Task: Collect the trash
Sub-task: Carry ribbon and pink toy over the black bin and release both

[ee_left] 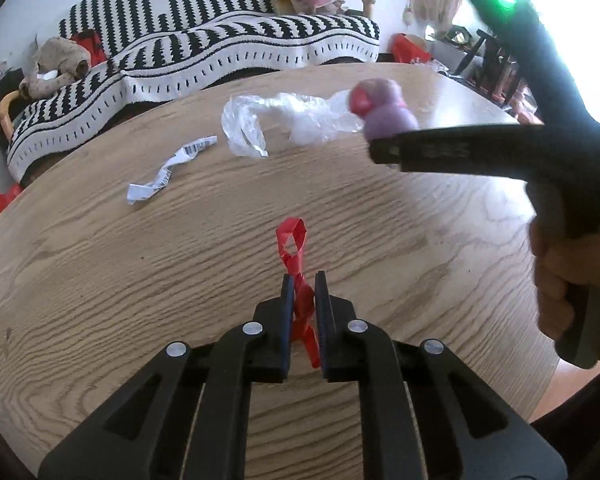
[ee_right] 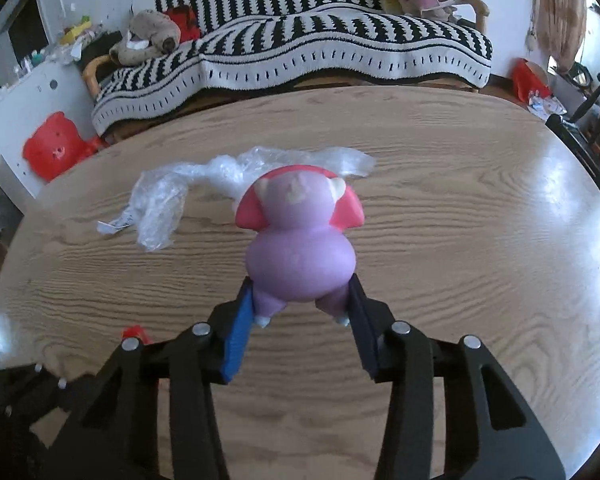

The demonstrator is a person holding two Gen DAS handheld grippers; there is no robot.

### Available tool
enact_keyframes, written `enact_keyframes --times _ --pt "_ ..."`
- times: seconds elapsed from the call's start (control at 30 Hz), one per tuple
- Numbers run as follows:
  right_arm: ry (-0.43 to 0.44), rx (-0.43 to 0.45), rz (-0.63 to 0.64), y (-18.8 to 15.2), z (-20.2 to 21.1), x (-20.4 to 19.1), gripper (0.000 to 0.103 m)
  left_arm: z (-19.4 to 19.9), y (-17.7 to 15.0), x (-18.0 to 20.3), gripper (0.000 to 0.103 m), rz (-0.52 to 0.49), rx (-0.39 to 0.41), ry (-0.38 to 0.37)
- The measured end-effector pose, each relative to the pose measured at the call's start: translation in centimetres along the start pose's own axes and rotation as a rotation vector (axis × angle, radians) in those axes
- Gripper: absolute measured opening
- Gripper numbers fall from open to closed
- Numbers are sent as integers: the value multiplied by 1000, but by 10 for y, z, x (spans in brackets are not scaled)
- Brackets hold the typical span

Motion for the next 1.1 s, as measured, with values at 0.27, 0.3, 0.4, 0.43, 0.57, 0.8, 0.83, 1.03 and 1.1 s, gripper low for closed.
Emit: enact_keyframes --times 0.27,0.3,0.4,0.43,0.57,0.8,0.83,1.03,1.1 --pt "-14 21 -7 -12 43 24 45 2 10 20 10 6 6 -5" --pt "-18 22 -10 -14 48 29 45 1 13 25 10 2 7 -8" --pt "-36 31 -35 -22 72 56 45 -1 19 45 10 -14 12 -14" --pt "-43 35 -43 -25 78 63 45 -2 21 50 10 -16 12 -16" --pt "-89 53 -66 -40 111 104 45 -7 29 87 10 -34 12 -48" --pt "-170 71 -155 -76 174 193 46 -8 40 179 10 -85 23 -149" --pt "-183 73 -173 -82 183 205 46 -8 41 194 10 -94 24 -166" --pt "-261 91 -273 -122 234 278 46 -6 35 291 10 -162 22 -284" --pt "-289 95 -308 -138 251 302 46 -5 31 320 10 -185 18 -326"
Point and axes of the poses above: each gripper's, at about its wrist camera, not at the fingertips, and z roughly against the way its jaws point, x to its right, y to its top, the point moved 10 cm from there along -z, roughly the way its jaws point, and after that the axes turned 9 degrees about x, right-handed, at the moved point
